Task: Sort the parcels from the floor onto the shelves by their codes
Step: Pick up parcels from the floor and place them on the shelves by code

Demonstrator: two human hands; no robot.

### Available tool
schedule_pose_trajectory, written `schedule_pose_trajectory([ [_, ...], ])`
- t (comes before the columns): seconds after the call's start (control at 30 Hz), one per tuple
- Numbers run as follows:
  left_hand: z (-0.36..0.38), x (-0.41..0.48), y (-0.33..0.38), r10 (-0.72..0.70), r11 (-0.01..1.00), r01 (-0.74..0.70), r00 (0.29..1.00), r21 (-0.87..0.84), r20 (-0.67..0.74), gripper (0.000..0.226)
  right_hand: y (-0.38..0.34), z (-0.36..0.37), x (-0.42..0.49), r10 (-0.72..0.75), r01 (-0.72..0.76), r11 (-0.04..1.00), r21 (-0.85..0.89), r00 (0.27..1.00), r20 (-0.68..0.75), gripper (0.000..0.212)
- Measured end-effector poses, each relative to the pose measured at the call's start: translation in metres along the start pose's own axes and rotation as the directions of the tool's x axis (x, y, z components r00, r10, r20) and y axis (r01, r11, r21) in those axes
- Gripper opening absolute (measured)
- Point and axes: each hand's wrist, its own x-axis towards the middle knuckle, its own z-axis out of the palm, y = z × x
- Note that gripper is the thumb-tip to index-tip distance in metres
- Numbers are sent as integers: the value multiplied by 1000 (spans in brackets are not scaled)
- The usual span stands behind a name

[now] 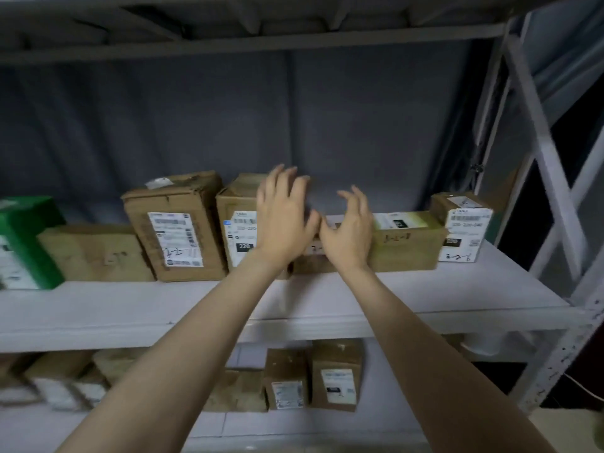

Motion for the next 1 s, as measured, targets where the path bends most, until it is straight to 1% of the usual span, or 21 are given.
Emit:
schedule_pose_trajectory([
  [0.03, -13, 3, -17, -39, 997, 42, 998, 60, -53, 51, -15, 12, -3, -26, 21, 995, 96, 998, 50, 51],
  [0.07, -26, 4, -35, -87, 988, 96, 993, 119, -78, 52, -29, 24, -7, -46, 31, 985, 172, 995, 85, 50],
  [0.13, -48, 4, -75, -211, 953, 219, 976, 207, -59, 56, -52, 45, -15, -47, 10, 968, 251, 989, 140, 52],
  [0.2, -67, 1, -114, -356, 898, 336, 934, 285, 18, 63, -67, 63, -20, -2, -38, 970, 241, 986, 166, 49],
  [0.3, -85, -1, -159, -537, 811, 449, 825, 374, 175, 73, -77, 81, -25, 73, -97, 973, 211, 990, 120, 33],
  [0.37, -89, -3, -177, -607, 784, 506, 747, 360, 273, 80, -82, 87, -22, 96, -110, 968, 224, 993, 72, 25],
  [0.4, -90, -4, -182, -614, 784, 519, 730, 342, 300, 81, -85, 89, -20, 100, -110, 967, 229, 993, 55, 22],
  [0.43, -91, -5, -185, -610, 789, 523, 729, 322, 311, 81, -87, 89, -17, 102, -110, 967, 229, 994, 44, 22],
  [0.53, -91, -8, -186, -584, 808, 516, 762, 283, 280, 76, -89, 91, -13, 108, -116, 971, 211, 993, 51, 23],
  [0.6, -93, -6, -184, -581, 809, 514, 774, 287, 251, 74, -88, 89, -10, 108, -122, 970, 209, 991, 79, 25],
  [0.7, -93, -5, -182, -583, 806, 509, 772, 302, 253, 72, -86, 85, -6, 121, -144, 966, 215, 986, 115, 29],
  [0.77, -92, -7, -182, -576, 810, 501, 776, 305, 255, 75, -83, 84, -9, 128, -157, 963, 218, 982, 142, 37],
  [0.83, -91, -11, -179, -554, 823, 485, 800, 295, 232, 77, -80, 83, -16, 129, -165, 961, 220, 977, 167, 53],
  [0.87, -90, -14, -177, -535, 834, 471, 818, 287, 211, 77, -78, 84, -21, 135, -167, 965, 202, 978, 162, 62],
  [0.93, -91, -20, -167, -482, 861, 431, 861, 270, 163, 76, -77, 83, -32, 160, -172, 975, 140, 983, 95, 74],
  [1.0, -93, -28, -152, -418, 893, 380, 899, 241, 130, 72, -79, 79, -46, 153, -152, 982, 109, 988, -5, 76],
])
